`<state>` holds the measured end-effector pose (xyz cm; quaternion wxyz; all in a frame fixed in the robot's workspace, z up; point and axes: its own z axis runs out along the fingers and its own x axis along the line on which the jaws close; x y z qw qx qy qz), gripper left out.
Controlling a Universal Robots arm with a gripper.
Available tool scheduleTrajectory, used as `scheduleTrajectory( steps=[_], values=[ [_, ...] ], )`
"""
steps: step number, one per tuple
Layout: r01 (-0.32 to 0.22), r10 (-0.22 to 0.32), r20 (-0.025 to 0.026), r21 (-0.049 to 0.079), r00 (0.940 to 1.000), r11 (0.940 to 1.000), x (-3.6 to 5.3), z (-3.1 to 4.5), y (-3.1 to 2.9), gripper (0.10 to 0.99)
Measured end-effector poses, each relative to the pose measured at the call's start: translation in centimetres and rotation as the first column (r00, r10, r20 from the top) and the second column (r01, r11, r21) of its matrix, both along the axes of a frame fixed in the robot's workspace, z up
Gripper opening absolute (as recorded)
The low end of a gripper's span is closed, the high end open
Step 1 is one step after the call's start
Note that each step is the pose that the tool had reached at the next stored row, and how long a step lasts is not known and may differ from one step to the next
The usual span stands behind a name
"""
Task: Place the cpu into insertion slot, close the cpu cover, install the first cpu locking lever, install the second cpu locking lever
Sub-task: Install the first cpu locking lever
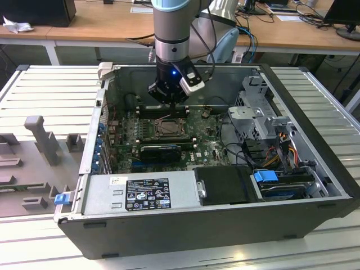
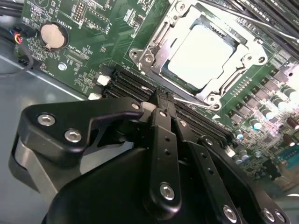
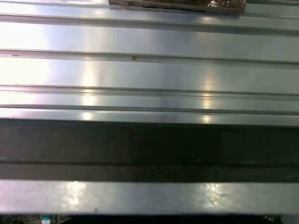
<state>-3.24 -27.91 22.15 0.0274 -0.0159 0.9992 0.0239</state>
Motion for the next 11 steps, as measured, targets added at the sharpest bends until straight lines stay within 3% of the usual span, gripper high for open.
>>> scheduleTrajectory(
  steps=[5, 11],
  values=[
    [-0.018, 0.018, -0.0033, -0.001, 0.9998, 0.9998, 0.14, -0.95, 0.09, 0.106],
    [-0.019, 0.018, -0.0073, -0.012, 0.9998, 0.9998, 0.28, -1.3, 0.06, 0.106]
  ],
)
